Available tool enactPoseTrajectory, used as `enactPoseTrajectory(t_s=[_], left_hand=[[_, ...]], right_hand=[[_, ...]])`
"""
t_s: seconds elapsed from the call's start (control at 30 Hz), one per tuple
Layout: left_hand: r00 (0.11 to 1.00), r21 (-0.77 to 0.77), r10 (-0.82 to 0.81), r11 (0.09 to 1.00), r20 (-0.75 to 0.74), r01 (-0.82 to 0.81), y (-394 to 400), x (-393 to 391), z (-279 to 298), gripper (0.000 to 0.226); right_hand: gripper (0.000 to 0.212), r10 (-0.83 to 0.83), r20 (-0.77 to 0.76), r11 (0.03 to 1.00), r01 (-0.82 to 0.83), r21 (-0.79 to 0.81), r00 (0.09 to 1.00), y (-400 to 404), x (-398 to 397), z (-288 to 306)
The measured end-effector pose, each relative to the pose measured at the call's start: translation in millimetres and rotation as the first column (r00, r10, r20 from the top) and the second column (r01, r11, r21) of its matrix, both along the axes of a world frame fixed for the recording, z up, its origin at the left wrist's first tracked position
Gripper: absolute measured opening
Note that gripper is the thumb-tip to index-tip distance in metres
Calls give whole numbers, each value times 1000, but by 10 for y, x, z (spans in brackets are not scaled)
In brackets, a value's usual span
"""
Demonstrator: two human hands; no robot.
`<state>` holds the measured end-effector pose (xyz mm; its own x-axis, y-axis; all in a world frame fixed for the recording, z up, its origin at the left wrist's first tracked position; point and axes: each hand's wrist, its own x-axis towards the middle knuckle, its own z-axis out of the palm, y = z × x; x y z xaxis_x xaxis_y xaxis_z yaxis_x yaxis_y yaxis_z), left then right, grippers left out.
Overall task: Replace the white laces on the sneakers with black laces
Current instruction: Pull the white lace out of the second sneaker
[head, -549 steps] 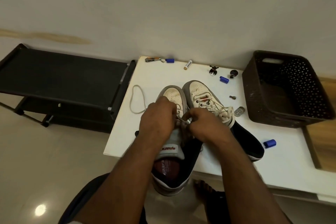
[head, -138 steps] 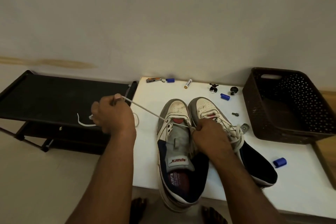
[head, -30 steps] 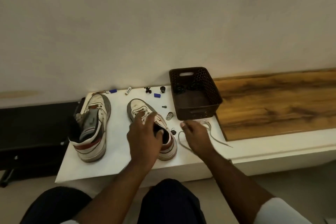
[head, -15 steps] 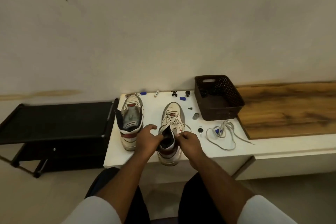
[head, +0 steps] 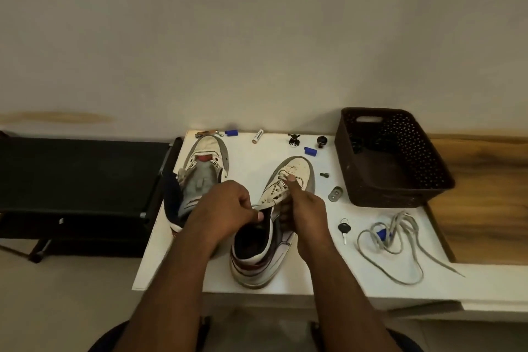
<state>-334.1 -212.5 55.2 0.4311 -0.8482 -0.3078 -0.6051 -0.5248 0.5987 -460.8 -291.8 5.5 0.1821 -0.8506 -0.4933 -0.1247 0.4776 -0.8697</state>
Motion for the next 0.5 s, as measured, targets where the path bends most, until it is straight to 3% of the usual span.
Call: enactPoseTrajectory(t_s=[0.17,0.27,0.37,0.4,0.47,0.5], left_hand=[[957,-187,24,979,-288,-81,-20,53,135,23],[946,-273,12,956,-323,-105,-35,79,202,20],[937,-419,146,865,-317,-277,-20,173,226,14],[894,-502,274,751,-356,-430,-5,222,245,14],[701,-640,527,335,-481,-691,57,442,187,10],[576,-652,613,126,-541,-748,95,596,118,20]], right_hand=[[22,32,-70,988,-42,-146,997,-172,-16,-7],[23,-41,-219,919,-49,-391,975,-247,-79,23],[22,-173,-208,853,41,-520,963,-312,-167,94],[22,-221,-155,850,112,-514,963,-342,-202,127],[21,-316,8,846,286,-450,949,-407,-286,231],[20,-359,97,834,366,-413,928,-430,-326,302]])
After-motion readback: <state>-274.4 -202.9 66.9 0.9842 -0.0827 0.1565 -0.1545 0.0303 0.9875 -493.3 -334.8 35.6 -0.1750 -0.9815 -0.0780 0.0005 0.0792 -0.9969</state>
